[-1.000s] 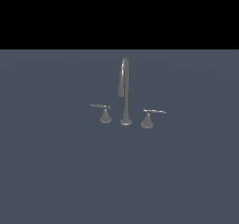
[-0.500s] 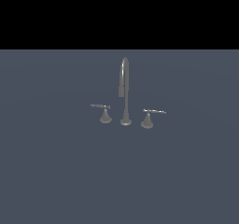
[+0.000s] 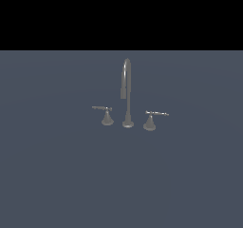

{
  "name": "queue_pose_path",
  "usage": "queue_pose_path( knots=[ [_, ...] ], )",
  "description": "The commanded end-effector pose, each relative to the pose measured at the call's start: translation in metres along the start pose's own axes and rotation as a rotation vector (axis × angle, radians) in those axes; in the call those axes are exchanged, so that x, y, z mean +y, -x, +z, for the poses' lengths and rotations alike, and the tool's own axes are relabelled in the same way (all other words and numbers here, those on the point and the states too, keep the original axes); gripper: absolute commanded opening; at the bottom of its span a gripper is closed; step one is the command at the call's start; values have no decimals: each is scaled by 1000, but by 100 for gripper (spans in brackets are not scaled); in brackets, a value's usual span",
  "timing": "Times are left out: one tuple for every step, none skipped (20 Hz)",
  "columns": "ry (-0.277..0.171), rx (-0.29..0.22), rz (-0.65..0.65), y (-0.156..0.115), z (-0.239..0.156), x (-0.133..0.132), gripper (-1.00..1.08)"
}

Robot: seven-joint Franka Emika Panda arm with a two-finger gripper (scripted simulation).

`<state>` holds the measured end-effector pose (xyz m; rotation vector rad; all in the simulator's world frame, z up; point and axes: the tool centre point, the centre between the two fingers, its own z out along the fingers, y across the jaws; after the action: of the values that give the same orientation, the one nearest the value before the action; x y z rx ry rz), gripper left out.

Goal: Turn on the faucet by rotating a designated handle.

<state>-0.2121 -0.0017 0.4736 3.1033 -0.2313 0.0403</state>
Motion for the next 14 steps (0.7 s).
queue_pose_path(
  knots=[
    [15, -1, 47, -11, 6, 3, -100],
    [22, -1, 69, -16, 9, 4, -100],
    [29, -2, 92, -21, 12, 5, -100],
    [36, -2, 116, -27, 15, 7, -100],
    [44, -2, 142, -32, 18, 8, -100],
    [52, -2, 168, -39, 22, 10, -100],
    [60, -1, 195, -45, 26, 12, -100],
    [67, -1, 222, -51, 31, 14, -100],
    [75, -1, 249, -57, 35, 16, -100],
    [82, 0, 276, -63, 40, 18, -100],
    [89, 1, 302, -70, 44, 20, -100],
    [96, 1, 328, -76, 49, 22, -100],
    [102, 2, 354, -81, 54, 24, -100],
    [108, 3, 380, -87, 59, 26, -100]
  ],
)
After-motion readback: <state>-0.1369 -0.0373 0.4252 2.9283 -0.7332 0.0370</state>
